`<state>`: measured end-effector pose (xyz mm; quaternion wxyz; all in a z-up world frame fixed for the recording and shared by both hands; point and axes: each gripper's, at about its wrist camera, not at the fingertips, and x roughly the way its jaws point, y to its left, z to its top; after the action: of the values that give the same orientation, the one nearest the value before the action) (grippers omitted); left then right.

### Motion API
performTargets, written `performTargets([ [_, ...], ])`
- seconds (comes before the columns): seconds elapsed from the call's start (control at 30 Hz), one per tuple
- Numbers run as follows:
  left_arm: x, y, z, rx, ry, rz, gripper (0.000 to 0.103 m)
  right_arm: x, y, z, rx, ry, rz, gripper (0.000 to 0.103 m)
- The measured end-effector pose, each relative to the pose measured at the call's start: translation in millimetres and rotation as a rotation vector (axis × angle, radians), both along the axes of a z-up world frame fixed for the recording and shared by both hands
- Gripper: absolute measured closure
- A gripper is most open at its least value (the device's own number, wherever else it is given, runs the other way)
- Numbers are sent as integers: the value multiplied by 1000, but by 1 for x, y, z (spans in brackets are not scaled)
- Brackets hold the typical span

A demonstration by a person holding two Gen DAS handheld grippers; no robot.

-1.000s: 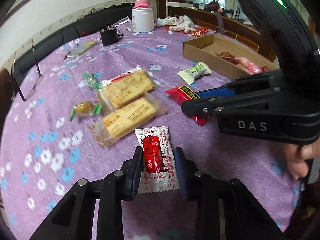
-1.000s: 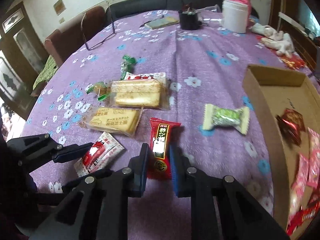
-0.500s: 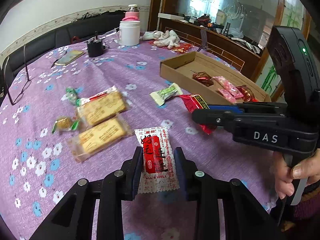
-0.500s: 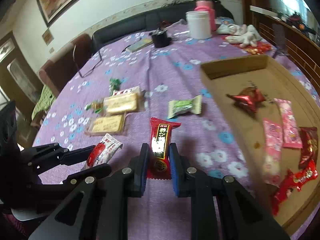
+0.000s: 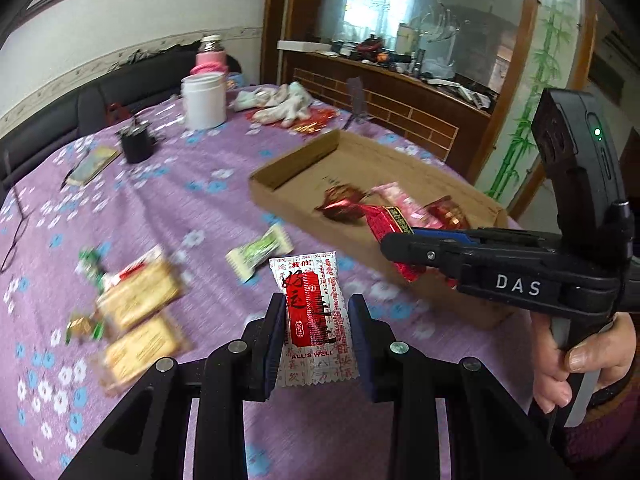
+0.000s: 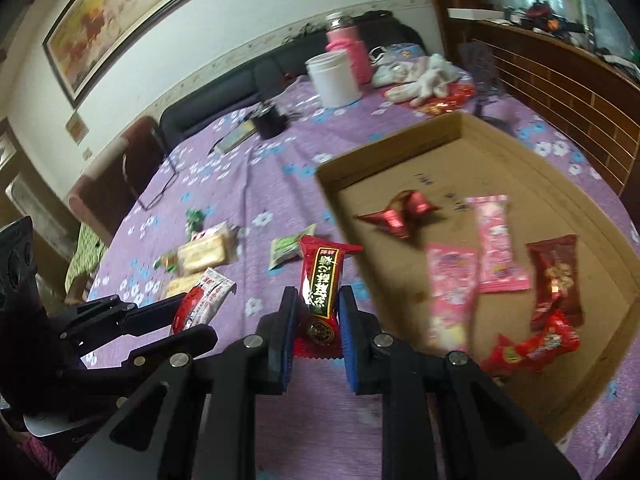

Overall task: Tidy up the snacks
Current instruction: 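Carry the sachet and red bar over the tray and open both grippers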

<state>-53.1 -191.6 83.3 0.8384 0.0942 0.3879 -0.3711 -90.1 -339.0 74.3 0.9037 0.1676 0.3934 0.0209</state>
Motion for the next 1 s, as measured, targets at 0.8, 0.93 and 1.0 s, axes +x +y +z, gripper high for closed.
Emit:
performTargets([
  [0.8, 44, -124, -31, 50, 75, -56, 71, 32, -122, -16, 18, 108, -250, 84],
  [0.93, 46, -134, -36, 70, 61, -56, 71, 42, -128, -25, 2, 139, -264, 84],
  [1.0, 49, -137, -41, 78, 70, -51, 71, 47, -131, -29, -2, 154, -273, 84],
])
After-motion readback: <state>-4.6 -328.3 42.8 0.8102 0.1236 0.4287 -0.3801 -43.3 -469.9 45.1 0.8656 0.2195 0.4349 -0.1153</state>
